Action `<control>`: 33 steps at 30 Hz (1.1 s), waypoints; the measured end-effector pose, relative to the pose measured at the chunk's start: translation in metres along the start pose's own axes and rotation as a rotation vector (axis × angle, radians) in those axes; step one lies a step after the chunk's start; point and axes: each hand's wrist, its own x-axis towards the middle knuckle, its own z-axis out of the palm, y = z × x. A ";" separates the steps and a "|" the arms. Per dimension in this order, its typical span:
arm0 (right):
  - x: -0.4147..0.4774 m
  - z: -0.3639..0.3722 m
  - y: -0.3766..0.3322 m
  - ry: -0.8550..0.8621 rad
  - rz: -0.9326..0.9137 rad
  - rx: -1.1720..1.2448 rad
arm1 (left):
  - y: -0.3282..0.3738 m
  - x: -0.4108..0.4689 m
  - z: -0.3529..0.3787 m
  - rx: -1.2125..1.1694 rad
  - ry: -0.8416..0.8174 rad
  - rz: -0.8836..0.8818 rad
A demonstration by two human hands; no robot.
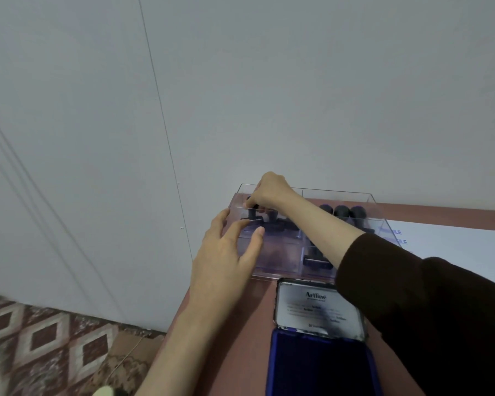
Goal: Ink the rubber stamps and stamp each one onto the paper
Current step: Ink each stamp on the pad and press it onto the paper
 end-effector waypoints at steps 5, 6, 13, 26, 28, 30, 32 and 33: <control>-0.001 0.004 0.002 0.028 -0.056 -0.141 | 0.000 0.000 0.000 0.005 -0.007 -0.007; -0.002 0.003 0.002 0.034 -0.063 -0.143 | 0.000 0.000 0.000 0.003 -0.006 -0.006; -0.003 -0.021 0.011 0.197 -0.144 -0.165 | 0.001 -0.001 -0.001 0.013 0.000 0.014; -0.014 -0.021 0.011 0.095 -0.130 -0.580 | 0.001 -0.001 -0.001 0.021 0.002 0.012; -0.012 -0.018 0.010 0.082 -0.117 -0.648 | 0.001 -0.001 -0.001 0.023 0.002 0.016; -0.011 -0.015 0.008 0.078 -0.106 -0.687 | 0.000 0.000 -0.001 0.022 -0.003 0.016; -0.010 -0.014 0.009 0.092 -0.095 -0.673 | 0.000 0.000 -0.001 0.024 -0.003 0.015; -0.011 -0.015 0.009 0.100 -0.089 -0.646 | 0.000 0.000 -0.001 0.028 -0.001 0.017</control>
